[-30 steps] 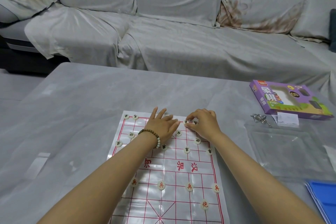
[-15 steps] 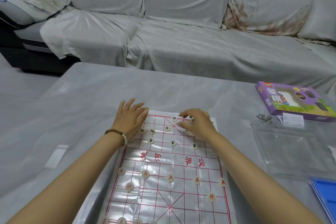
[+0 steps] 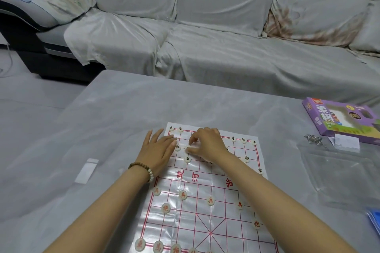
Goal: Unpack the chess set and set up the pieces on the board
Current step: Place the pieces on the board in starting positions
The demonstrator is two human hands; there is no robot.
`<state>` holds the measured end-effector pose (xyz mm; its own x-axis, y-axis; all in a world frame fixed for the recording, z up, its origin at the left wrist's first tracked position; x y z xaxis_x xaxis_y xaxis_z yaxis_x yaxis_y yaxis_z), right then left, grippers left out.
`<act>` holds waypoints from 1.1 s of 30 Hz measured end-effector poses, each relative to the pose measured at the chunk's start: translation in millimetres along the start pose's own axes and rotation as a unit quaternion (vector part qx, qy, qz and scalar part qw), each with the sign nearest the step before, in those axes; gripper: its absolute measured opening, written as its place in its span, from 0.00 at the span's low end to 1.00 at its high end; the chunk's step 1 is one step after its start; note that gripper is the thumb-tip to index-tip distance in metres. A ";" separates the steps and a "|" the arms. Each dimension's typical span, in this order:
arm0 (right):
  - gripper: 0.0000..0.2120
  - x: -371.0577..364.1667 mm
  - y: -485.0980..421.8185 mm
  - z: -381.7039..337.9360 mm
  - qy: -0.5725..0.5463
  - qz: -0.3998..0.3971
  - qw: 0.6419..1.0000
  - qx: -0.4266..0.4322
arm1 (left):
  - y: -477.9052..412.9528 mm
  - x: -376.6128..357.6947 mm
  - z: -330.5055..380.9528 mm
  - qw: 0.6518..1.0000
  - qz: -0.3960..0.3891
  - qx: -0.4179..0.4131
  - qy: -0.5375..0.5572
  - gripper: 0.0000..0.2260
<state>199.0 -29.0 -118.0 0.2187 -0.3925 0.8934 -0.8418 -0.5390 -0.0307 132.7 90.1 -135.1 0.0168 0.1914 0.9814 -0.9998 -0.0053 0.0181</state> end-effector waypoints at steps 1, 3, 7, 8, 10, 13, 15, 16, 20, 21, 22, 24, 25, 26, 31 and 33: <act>0.13 -2.0 -1.7 -0.7 0.010 -0.006 1.000 0.002 | 0.0 -0.5 -0.2 1.000 -0.003 0.002 0.001 0.29; 0.11 -2.1 -5.4 -0.1 0.017 -0.011 1.000 0.002 | -0.3 -0.9 0.5 1.000 -0.008 0.003 0.010 0.24; 0.15 5.9 -10.4 10.7 -0.005 0.020 1.000 -0.021 | -2.2 -2.0 5.1 1.000 -0.014 -0.004 0.025 0.23; 0.17 6.9 -10.6 13.3 -0.008 0.029 0.999 -0.031 | -3.1 -2.5 6.0 1.000 -0.016 -0.006 0.023 0.23; 0.18 7.1 -10.7 16.5 0.000 0.044 0.998 -0.045 | -5.2 -2.7 7.1 1.000 -0.019 -0.006 0.016 0.23; 0.16 4.9 -11.7 18.8 0.021 0.053 0.997 -0.056 | -8.1 -1.9 9.0 1.000 -0.017 -0.008 0.011 0.24; 0.12 4.4 -14.2 19.1 0.017 0.058 0.997 -0.054 | -9.4 -1.9 10.3 1.000 -0.019 -0.007 0.011 0.24; 0.11 4.4 -15.5 18.8 0.010 0.060 0.997 -0.053 | -9.7 -2.1 11.0 1.000 -0.022 -0.006 0.011 0.24; 0.14 7.3 -18.5 20.9 -0.002 0.072 0.996 -0.058 | -10.5 -2.6 12.4 0.999 -0.025 -0.004 0.021 0.24; 0.15 7.8 -18.7 21.8 0.005 0.074 0.995 -0.060 | -11.0 -3.1 12.0 0.999 -0.026 -0.003 0.023 0.24; 0.14 7.8 -19.0 22.9 0.012 0.075 0.995 -0.063 | -11.6 -3.6 11.5 0.999 -0.027 -0.002 0.023 0.24; 0.11 7.7 -19.8 24.5 0.015 0.079 0.995 -0.065 | -12.7 -4.8 11.2 0.999 -0.031 -0.003 0.018 0.25; 0.10 7.6 -20.6 25.1 0.010 0.081 0.994 -0.067 | -13.3 -4.9 11.5 0.999 -0.031 -0.003 0.017 0.25; 0.09 7.6 -21.8 25.6 0.003 0.082 0.994 -0.070 | -13.7 -4.5 11.8 0.999 -0.031 -0.002 0.016 0.25; 0.09 7.3 -30.1 26.8 -0.012 0.081 0.993 -0.082 | -14.9 -2.1 11.9 0.999 -0.027 0.001 0.023 0.25; 0.09 6.9 -30.8 28.4 -0.018 0.083 0.993 -0.085 | -14.6 -2.6 12.2 0.999 -0.031 -0.001 0.023 0.25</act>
<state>240.5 -36.2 -123.6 0.0854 -0.4934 0.8656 -0.9381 -0.3324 -0.0969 147.4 77.7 -135.6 0.0783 0.2362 0.9686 -0.9969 0.0092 0.0783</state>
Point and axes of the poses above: each hand's wrist, its own y-axis away from the middle knuckle, its own x-axis out of the back of the hand, z = x × y, the point moved 9 cm from there along -y, towards the middle knuckle, and after that the axes turned 8 degrees about -y, right-handed, at the moved point
